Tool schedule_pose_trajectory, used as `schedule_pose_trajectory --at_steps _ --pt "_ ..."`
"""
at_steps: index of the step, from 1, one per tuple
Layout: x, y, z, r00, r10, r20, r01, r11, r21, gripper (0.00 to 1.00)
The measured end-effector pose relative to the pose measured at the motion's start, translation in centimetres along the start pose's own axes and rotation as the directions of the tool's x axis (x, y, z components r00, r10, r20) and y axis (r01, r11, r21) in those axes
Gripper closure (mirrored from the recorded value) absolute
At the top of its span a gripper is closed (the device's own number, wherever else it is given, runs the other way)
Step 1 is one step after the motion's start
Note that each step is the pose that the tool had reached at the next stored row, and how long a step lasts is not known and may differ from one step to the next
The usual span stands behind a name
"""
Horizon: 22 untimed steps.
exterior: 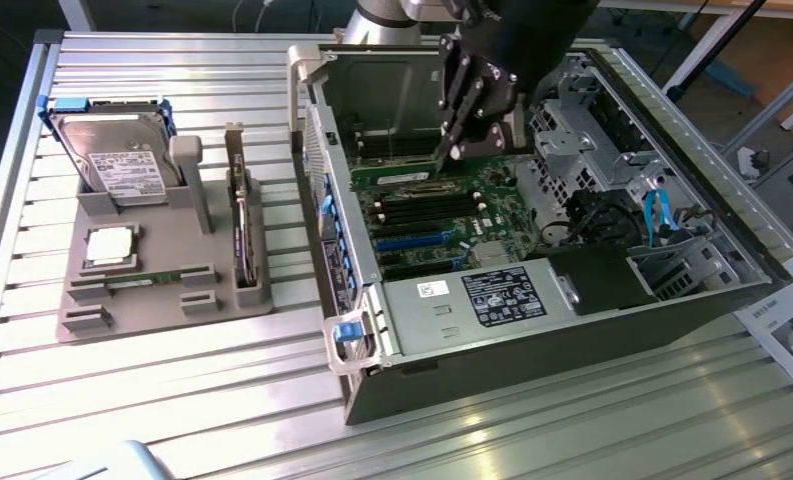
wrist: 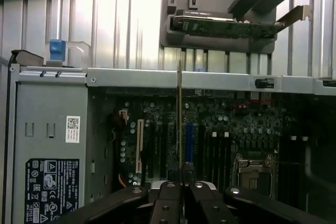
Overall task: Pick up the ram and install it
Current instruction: 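Pick up the ram and move it above insertion slot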
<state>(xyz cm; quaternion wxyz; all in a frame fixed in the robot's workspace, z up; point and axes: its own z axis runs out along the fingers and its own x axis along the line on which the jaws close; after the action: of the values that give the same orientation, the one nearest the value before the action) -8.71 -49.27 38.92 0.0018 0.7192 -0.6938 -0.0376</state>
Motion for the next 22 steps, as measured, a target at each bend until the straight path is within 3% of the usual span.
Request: schedule_pose_trajectory --at_steps 7,9,15,18,22 --pt "0.1 -3.26 -0.18 1.0000 -0.006 -0.0003 0.006 1.0000 -0.0003 0.88" --pt "0.2 -4.64 -0.26 1.0000 -0.009 -0.0004 0.009 1.0000 -0.0005 0.88" --pt "0.3 -7.72 -0.43 0.9999 -0.015 -0.0007 0.015 0.9999 -0.0007 0.88" --pt "0.3 -8.51 -0.48 0.9999 -0.016 -0.0007 0.016 0.9999 -0.0008 0.88" --pt "0.4 -8.53 -0.49 0.9999 -0.016 -0.0008 0.016 0.9999 -0.0008 0.88"
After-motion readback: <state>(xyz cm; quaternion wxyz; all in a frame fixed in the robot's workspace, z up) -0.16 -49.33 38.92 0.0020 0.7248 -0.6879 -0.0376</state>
